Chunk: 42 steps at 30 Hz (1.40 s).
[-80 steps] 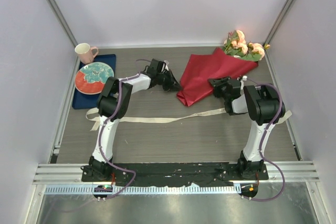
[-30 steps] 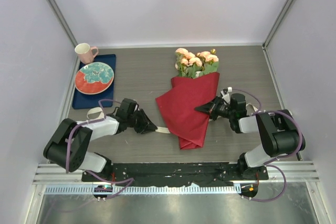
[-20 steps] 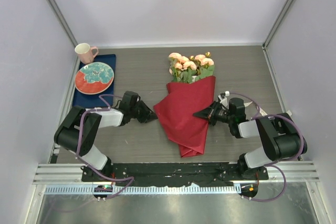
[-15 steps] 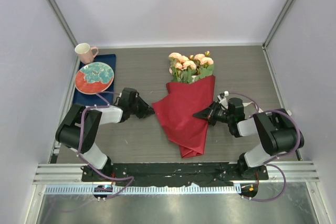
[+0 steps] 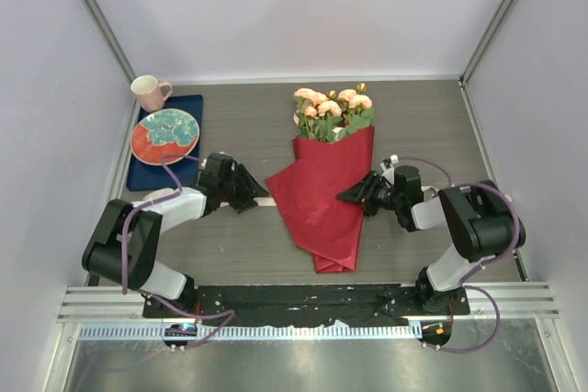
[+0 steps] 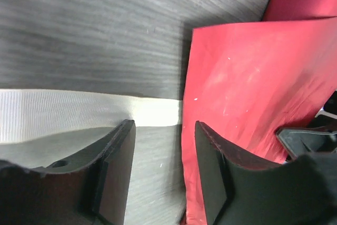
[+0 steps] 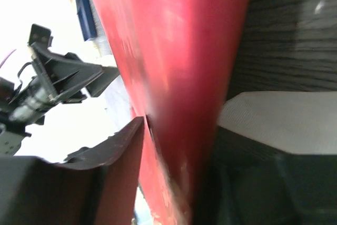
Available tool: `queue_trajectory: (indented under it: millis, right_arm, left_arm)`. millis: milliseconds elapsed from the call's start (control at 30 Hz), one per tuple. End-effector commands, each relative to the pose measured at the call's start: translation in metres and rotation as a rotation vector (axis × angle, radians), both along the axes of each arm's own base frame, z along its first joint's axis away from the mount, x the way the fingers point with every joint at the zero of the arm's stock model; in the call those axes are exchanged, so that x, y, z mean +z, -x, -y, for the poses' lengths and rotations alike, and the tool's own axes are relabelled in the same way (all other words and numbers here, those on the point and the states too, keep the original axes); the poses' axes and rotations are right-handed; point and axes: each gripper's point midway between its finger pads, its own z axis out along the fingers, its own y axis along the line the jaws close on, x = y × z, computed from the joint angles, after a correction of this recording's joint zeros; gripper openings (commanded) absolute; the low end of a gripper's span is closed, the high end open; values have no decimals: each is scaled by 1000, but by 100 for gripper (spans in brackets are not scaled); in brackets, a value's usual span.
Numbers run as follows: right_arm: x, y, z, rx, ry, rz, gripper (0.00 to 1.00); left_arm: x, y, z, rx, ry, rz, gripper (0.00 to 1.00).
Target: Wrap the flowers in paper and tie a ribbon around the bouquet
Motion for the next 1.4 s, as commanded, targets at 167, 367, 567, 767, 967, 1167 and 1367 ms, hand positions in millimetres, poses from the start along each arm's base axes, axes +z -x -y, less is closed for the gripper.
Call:
queue_trajectory:
  millis: [167, 367, 567, 767, 967, 1167, 1367]
  right_arm:
    - [12, 4, 57, -13, 501, 52, 73]
    - [19, 16, 87, -36, 675, 25, 79]
    - [24, 29, 88, -60, 680, -5, 82]
    - [44, 44, 66, -46, 658, 45, 81]
    - [56, 63, 33, 33, 546, 82, 61]
    - [57, 92, -26, 225, 339, 112, 25]
    - [47, 97, -53, 284, 301, 116, 23]
  left_arm:
    - [44, 28, 11, -143, 87, 91, 67]
    - [51, 49, 57, -302, 160, 63, 75]
    - [47, 47, 72, -289, 189, 79, 85]
    - [47, 36, 93, -317, 232, 105, 80]
    - [50, 12, 113, -327, 265, 136, 26]
    - [56, -3, 126, -361, 272, 163, 4]
    - [31, -18, 133, -390, 207, 122, 0]
